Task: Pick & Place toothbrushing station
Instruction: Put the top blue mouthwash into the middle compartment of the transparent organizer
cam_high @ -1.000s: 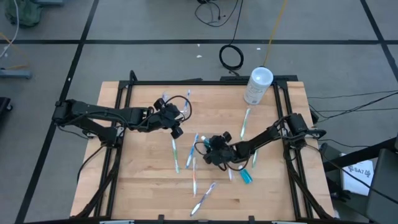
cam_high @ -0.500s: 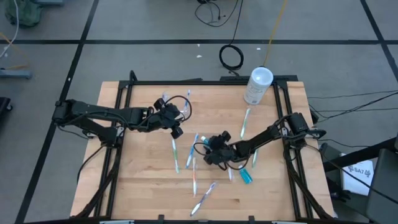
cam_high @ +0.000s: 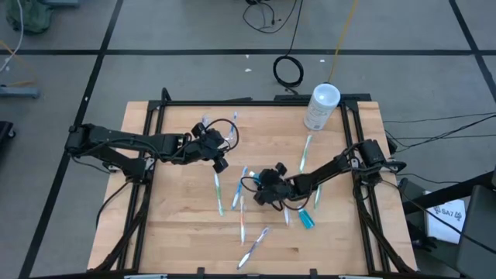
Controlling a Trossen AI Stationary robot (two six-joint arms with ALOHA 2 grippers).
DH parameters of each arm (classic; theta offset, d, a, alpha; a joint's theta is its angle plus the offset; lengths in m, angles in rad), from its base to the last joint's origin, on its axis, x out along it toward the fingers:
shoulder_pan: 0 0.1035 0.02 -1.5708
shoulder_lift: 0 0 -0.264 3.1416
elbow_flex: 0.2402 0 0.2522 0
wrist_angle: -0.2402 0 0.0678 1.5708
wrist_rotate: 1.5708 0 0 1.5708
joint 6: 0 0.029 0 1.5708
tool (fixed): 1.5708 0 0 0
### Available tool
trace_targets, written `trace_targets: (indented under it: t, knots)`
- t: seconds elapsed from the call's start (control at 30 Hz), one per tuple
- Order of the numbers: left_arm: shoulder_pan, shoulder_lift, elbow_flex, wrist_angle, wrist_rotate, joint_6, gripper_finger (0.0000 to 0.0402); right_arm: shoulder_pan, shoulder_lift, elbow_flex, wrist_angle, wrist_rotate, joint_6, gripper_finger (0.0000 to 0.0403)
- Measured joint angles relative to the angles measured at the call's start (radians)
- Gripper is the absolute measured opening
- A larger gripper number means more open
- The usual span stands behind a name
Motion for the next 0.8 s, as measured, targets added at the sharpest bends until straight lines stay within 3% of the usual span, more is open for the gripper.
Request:
trace_targets:
  t: [0.13, 0.33, 0.57, 0.8]
  knots:
    - [0.0, 0.0, 0.0, 0.0, 0.104, 0.027, 0.017, -0.005, 0.004, -0.002, 0.085, -0.024, -0.145, 0.0165]
    - [-0.011, 0.0, 0.0, 0.002, 0.267, 0.109, 0.017, -0.009, -0.023, -0.004, 0.183, -0.161, -0.401, 0.0167]
    - [-0.04, 0.0, 0.0, 0.006, 0.317, -0.044, 0.017, -0.013, -0.151, -0.003, 0.205, -0.111, -0.699, 0.0159]
    - [-0.072, 0.0, 0.0, 0.052, 0.317, 0.043, 0.017, -0.016, -0.327, -0.002, 0.217, -0.117, -0.882, 0.0164]
